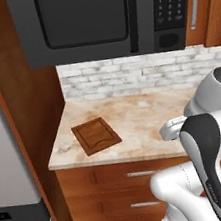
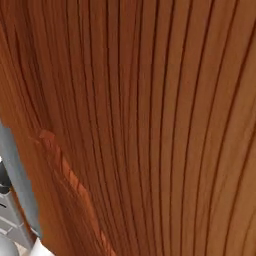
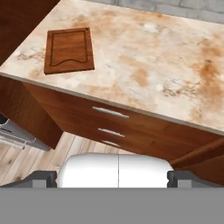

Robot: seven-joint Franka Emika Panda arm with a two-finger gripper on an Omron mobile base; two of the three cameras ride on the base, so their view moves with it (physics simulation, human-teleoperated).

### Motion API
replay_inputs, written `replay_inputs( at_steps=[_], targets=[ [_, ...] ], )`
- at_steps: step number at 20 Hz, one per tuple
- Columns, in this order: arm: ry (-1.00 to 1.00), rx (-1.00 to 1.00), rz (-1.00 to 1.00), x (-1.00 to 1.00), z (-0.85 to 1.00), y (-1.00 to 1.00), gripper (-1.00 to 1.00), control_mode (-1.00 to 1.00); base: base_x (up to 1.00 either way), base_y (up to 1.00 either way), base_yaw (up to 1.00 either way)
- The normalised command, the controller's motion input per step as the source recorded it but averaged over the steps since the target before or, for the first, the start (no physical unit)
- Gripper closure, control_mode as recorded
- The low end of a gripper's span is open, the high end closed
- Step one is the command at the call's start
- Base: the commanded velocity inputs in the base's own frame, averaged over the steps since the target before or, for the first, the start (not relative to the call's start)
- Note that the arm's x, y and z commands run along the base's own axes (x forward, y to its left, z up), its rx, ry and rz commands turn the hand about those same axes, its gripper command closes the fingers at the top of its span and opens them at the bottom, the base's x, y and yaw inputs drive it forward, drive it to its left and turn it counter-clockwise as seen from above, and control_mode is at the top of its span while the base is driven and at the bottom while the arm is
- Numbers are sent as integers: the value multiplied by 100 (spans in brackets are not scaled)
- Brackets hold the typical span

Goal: Move the cutting board and knife to the sink. Then move spray from the cabinet to the counter.

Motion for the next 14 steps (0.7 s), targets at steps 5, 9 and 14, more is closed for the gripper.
replay_inputs(
  at_steps=[5,9,14],
  targets=[
    [0,0,0,0,0,0,-100,100,46,0,9],
    [0,0,0,0,0,0,-100,100,37,-2,9],
    [0,0,0,0,0,0,-100,100,52,-38,11]
  ],
)
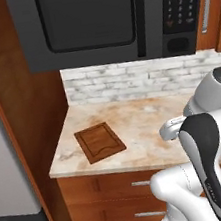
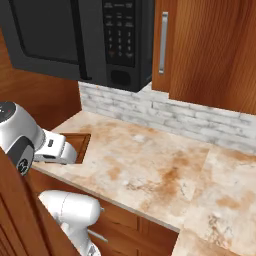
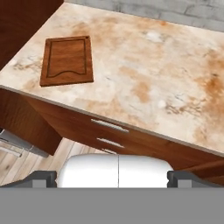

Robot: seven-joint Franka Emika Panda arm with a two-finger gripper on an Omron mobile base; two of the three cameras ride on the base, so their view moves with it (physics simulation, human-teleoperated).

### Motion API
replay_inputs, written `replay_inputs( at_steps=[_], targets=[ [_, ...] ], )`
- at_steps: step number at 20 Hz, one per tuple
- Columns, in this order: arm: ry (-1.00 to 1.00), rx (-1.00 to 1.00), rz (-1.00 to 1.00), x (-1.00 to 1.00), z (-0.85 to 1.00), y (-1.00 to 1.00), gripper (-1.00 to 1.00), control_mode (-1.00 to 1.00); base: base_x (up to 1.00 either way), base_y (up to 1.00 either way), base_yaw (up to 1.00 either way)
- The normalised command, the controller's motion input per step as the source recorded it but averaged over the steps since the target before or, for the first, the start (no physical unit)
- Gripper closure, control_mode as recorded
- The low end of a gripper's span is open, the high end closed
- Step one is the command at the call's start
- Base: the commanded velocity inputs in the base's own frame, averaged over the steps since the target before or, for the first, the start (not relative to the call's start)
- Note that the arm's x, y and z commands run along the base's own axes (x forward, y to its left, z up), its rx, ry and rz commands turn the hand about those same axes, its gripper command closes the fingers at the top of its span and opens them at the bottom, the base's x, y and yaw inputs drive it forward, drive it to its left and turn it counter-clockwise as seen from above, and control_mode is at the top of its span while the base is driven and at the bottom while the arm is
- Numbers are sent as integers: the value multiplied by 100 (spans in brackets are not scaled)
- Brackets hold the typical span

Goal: Move the cutting board and knife to the sink. Then move spray from the cabinet to the counter.

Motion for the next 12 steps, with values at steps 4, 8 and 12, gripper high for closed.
replay_inputs(
  at_steps=[4,8,12],
  targets=[
    [0,0,0,0,0,0,-100,100,49,-16,27],
    [0,0,0,0,0,0,-100,100,29,-9,30],
    [0,0,0,0,0,0,-100,100,36,-21,32]
  ],
)
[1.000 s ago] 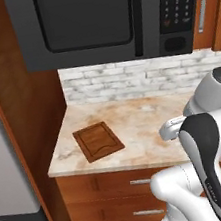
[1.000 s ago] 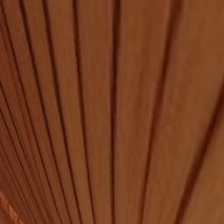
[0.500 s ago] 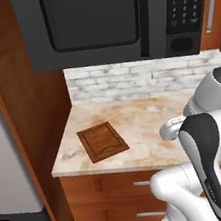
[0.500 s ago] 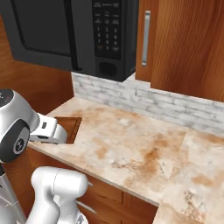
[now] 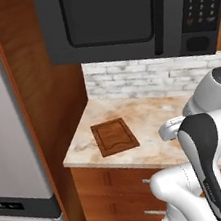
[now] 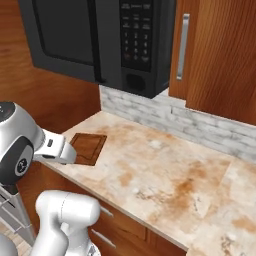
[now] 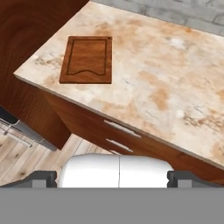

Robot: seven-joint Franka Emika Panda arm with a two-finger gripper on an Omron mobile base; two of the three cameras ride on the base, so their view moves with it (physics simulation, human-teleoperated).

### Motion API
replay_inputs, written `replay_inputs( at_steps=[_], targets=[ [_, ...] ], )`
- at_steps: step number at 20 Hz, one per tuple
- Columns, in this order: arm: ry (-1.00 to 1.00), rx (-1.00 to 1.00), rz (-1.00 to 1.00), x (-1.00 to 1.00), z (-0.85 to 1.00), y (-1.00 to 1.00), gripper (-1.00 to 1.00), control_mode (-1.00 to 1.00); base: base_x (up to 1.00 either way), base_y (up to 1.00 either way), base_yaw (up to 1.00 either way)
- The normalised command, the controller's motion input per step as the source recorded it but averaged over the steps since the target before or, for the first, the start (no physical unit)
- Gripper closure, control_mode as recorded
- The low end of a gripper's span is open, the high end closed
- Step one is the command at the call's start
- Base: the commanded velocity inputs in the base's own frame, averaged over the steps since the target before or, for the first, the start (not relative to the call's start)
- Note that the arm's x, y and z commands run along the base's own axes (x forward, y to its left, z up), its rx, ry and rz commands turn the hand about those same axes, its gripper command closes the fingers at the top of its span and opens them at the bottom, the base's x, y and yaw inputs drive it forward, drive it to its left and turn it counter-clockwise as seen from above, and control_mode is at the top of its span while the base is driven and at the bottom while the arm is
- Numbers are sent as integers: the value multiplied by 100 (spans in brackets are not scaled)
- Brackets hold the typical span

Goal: Move the cutting board and knife to the sink. Then move spray from the cabinet to the counter.

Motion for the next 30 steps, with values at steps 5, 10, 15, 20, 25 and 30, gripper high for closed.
replay_inputs(
  at_steps=[5,10,15,20,25,30],
  targets=[
    [0,0,0,0,0,0,-100,100,29,-62,25],
    [0,0,0,0,0,0,-100,100,46,-39,27],
    [0,0,0,0,0,0,-100,100,45,-24,28],
    [0,0,0,0,0,0,-100,100,33,-13,16],
    [0,0,0,0,0,0,-100,100,25,0,2],
    [0,0,0,0,0,0,-100,100,28,0,-4]
  ],
)
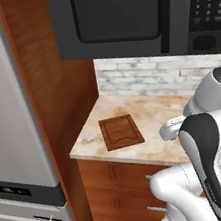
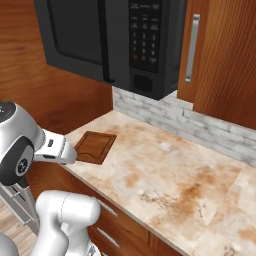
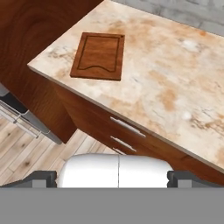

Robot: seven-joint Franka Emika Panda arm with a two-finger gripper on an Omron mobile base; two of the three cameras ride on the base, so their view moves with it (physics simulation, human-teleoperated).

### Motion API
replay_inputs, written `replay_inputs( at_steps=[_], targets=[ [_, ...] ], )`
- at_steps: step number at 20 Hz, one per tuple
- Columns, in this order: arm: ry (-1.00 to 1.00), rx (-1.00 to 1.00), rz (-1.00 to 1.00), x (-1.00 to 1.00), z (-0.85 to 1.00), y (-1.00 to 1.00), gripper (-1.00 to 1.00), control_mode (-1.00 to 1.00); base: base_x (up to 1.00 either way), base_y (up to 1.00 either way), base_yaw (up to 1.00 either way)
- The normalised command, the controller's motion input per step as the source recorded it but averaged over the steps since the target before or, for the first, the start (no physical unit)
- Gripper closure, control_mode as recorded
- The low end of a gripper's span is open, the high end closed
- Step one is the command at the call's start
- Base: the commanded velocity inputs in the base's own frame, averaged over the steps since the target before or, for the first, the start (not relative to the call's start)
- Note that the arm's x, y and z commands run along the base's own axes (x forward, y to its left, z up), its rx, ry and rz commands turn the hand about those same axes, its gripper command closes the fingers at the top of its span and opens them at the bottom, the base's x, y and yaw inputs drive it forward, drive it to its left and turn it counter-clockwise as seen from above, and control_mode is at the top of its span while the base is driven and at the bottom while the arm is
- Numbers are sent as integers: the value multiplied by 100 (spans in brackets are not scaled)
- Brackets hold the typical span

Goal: Move the cutting board and knife to the sink. Then move spray from the cabinet to the counter.

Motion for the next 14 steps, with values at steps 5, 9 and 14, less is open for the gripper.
replay_inputs(
  at_steps=[5,9,14],
  targets=[
    [0,0,0,0,0,0,-100,100,21,0,-7],
    [0,0,0,0,0,0,-100,100,19,0,-13],
    [-2,0,-2,26,-8,8,-100,-100,0,0,0]
  ],
)
